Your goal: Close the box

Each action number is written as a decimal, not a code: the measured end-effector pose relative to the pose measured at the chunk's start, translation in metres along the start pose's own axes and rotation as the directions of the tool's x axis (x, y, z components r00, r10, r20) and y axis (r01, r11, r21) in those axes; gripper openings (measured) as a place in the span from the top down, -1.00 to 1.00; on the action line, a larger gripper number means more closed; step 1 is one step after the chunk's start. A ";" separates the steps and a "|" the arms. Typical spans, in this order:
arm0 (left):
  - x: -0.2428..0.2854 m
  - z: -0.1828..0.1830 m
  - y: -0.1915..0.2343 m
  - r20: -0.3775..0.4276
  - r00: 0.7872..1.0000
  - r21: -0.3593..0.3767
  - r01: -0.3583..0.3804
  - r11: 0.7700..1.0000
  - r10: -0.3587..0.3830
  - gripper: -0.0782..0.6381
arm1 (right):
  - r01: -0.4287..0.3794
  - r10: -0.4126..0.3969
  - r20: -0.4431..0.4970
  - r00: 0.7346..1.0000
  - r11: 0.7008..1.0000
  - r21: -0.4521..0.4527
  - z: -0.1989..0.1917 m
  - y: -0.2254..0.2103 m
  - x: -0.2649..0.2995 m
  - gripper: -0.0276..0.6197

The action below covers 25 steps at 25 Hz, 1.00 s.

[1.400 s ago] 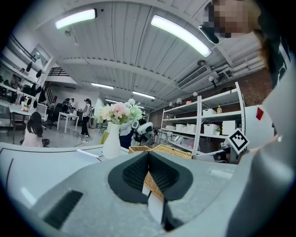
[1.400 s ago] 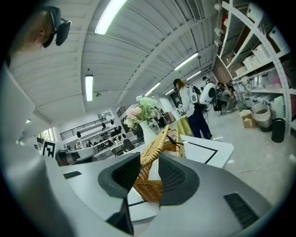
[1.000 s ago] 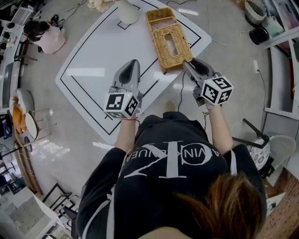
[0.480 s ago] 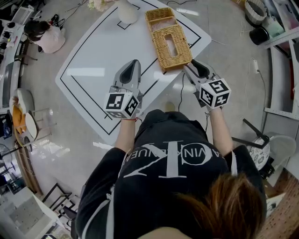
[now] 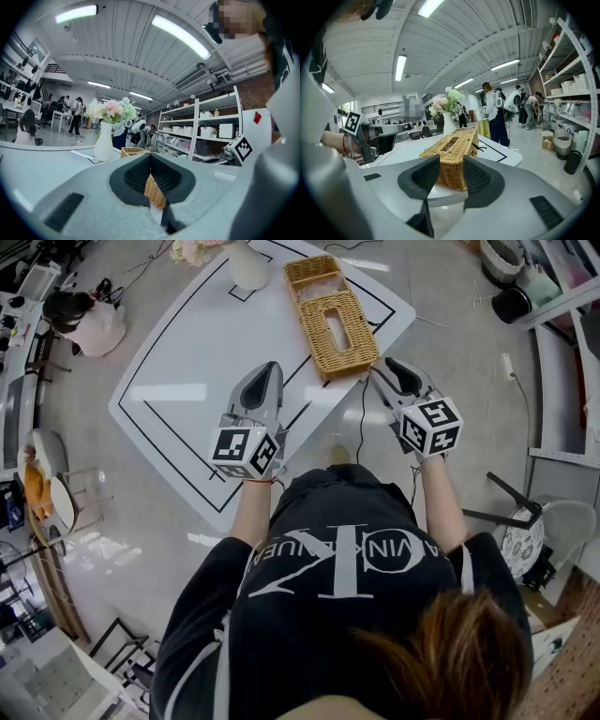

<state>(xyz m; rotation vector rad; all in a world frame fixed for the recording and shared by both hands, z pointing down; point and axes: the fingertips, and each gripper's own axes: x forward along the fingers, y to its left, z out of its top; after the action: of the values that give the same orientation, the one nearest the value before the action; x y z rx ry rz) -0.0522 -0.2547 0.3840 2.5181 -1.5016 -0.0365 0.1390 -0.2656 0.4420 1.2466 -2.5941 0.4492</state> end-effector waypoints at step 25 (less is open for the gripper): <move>-0.057 0.023 -0.007 0.049 0.999 0.069 0.004 0.998 -0.007 0.75 | 0.131 -0.117 0.170 0.978 0.988 -0.077 0.035 0.040 -0.063 0.92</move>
<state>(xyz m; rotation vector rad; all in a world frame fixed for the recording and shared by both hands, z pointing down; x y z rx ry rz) -0.0766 -0.2056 0.3549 2.5932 -1.5397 -0.0493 0.1437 -0.2099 0.3817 1.4620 -2.6169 0.2143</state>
